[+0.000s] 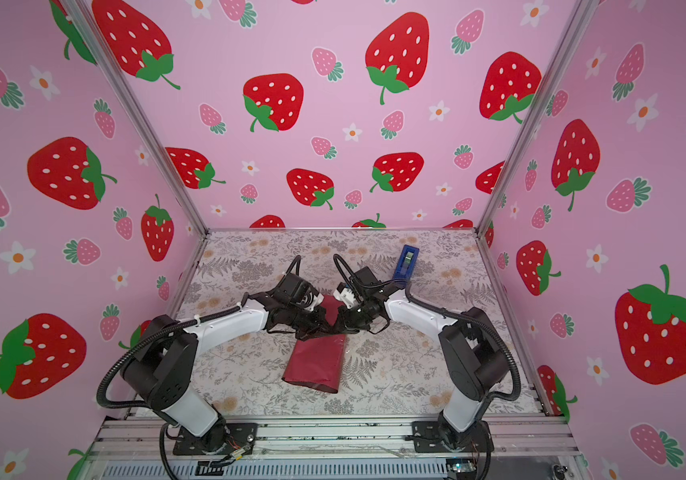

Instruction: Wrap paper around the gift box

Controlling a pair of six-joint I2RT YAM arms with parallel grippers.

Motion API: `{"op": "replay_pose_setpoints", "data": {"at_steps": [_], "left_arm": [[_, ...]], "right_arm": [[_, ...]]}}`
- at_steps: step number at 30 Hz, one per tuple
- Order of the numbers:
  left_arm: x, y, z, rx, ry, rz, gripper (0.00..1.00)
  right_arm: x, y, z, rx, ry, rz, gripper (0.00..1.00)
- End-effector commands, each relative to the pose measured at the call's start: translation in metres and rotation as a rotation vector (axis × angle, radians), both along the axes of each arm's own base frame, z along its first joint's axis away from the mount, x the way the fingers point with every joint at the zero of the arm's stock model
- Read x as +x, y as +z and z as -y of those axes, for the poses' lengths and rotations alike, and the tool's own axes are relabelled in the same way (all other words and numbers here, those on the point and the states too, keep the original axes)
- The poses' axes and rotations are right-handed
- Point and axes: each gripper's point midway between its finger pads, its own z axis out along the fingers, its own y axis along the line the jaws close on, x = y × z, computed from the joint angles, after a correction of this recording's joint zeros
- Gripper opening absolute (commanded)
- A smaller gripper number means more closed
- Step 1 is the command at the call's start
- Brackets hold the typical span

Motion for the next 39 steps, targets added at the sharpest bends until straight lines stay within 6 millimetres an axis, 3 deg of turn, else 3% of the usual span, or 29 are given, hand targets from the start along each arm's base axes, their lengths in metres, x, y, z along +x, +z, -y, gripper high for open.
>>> {"op": "replay_pose_setpoints", "data": {"at_steps": [1,8,21,28,32,39], "left_arm": [[-0.027,-0.049,-0.030,0.187,0.024,-0.133,0.00],[-0.027,-0.050,-0.031,0.189,0.026,-0.133,0.00],[-0.027,-0.051,-0.034,0.194,0.034,-0.140,0.00],[-0.028,-0.052,-0.036,0.197,0.035,-0.141,0.00],[-0.029,-0.052,-0.037,0.197,0.036,-0.141,0.00],[-0.029,-0.051,-0.038,0.194,0.036,-0.138,0.00]], "right_arm": [[-0.004,-0.013,-0.003,-0.024,0.017,-0.006,0.00],[-0.016,-0.029,0.010,-0.073,0.025,-0.026,0.00],[-0.029,-0.034,0.025,-0.107,0.034,-0.030,0.00],[-0.032,-0.040,0.048,-0.214,0.011,-0.001,0.00],[-0.037,-0.035,0.056,-0.224,-0.001,0.006,0.00],[-0.036,-0.001,0.058,-0.165,-0.067,0.054,0.00]]}}
